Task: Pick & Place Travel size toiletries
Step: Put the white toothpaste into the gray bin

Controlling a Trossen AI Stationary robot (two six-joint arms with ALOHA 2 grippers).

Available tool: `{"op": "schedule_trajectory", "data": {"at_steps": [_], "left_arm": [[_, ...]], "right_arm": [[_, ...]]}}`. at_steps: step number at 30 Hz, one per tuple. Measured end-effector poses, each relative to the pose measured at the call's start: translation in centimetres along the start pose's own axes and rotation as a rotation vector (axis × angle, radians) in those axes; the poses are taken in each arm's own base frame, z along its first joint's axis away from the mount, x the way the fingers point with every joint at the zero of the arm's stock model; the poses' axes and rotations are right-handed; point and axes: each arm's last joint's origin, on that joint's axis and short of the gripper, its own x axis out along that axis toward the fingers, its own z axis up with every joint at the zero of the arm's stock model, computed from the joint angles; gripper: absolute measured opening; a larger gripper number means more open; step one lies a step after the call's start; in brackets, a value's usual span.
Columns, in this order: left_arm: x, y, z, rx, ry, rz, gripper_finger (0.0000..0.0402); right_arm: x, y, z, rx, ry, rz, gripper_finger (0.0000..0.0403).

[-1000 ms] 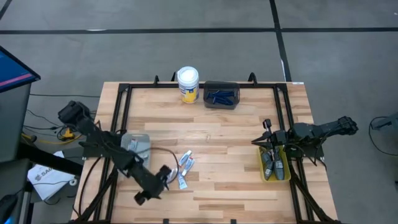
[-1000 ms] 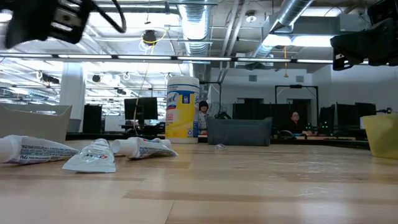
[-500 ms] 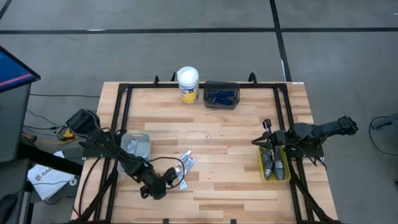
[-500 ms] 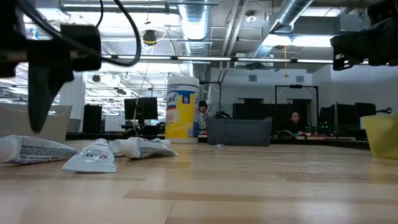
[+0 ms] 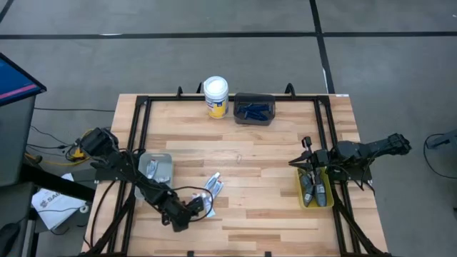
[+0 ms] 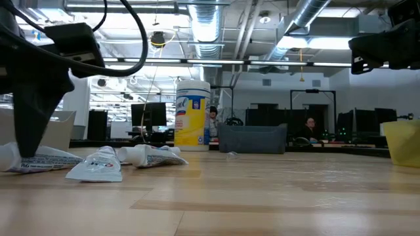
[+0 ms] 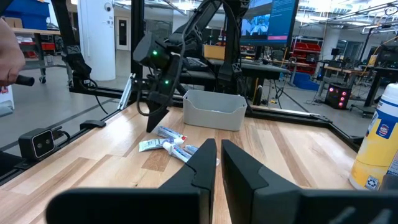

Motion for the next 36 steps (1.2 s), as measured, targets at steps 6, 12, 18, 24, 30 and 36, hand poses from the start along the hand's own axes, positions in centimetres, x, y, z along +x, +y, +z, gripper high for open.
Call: {"op": "schedule_trajectory", "data": {"at_steps": [6, 12, 18, 24, 30, 36], "left_arm": [[0.2, 0.7, -0.7, -0.047, 0.042, 0.035, 0.0176], [0.3, 0.9, -1.1, -0.058, 0.064, 0.047, 0.0137], [0.3, 0.9, -1.1, -0.056, 0.069, 0.050, 0.0090], [0.3, 0.9, -1.1, -0.058, 0.072, 0.065, 0.0073], [0.2, 1.4, -0.9, -0.064, 0.083, 0.128, 0.0077], [-2.6, 3.7, 0.0, -0.116, 0.175, 0.438, 0.0076]], "right_arm": [[0.0, 0.0, 0.0, 0.000, 0.000, 0.000, 0.0017], [0.0, 0.0, 0.0, 0.000, 0.000, 0.000, 0.0017], [0.0, 0.0, 0.0, 0.000, 0.000, 0.000, 0.0017], [0.0, 0.0, 0.0, 0.000, 0.000, 0.000, 0.0017], [0.0, 0.0, 0.0, 0.000, 0.000, 0.000, 0.0017], [0.0, 0.0, 0.0, 0.000, 0.000, 0.000, 0.0017]]}}
